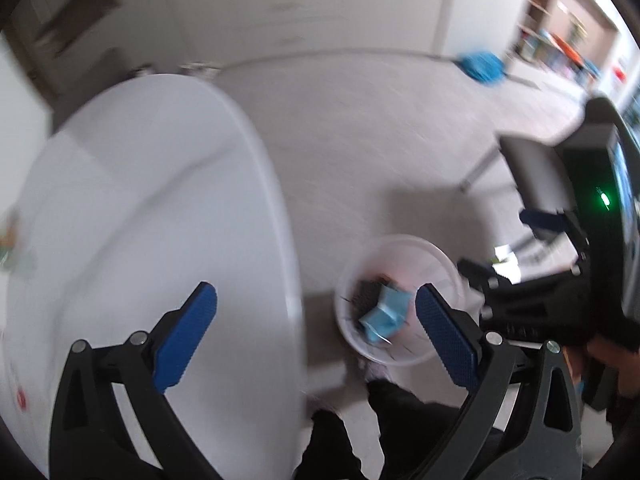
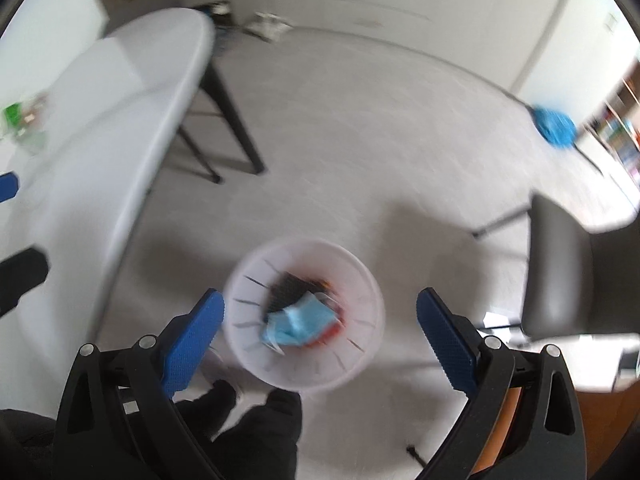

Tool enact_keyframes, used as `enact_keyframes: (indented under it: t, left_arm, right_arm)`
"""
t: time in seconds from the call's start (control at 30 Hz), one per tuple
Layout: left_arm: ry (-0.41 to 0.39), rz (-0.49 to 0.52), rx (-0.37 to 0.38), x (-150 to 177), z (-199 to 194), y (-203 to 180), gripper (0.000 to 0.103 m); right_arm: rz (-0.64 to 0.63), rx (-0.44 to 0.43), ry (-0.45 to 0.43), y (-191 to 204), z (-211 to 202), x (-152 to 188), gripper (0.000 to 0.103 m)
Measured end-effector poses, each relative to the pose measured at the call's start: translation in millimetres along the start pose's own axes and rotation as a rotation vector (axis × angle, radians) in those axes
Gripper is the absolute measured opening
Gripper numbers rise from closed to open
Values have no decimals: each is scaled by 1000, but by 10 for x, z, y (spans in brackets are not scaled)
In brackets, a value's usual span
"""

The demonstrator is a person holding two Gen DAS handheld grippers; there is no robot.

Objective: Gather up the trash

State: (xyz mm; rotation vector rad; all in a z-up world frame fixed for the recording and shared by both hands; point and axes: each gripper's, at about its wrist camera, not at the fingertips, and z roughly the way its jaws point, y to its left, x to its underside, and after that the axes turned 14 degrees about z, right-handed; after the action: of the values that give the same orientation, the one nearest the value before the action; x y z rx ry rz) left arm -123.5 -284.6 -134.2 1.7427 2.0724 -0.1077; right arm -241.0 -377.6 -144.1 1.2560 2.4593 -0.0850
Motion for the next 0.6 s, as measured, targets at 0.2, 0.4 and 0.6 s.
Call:
enact_keyframes:
  t: [0.2,0.4,0.6]
  left_arm:
    - [-55,-249,-184,397,-536,744,95]
    - [-123,-534,-375,866,-1333,1404,95]
    - [-231,-741,-620,1213,-2267,1775,95]
  right_arm:
    - [-190,-151,-91,1033,-382,-206,101]
    - [-299,-304,-180,1845,-936,-447,101]
    - [-415,-466,-364,2540,-1851,-659,101]
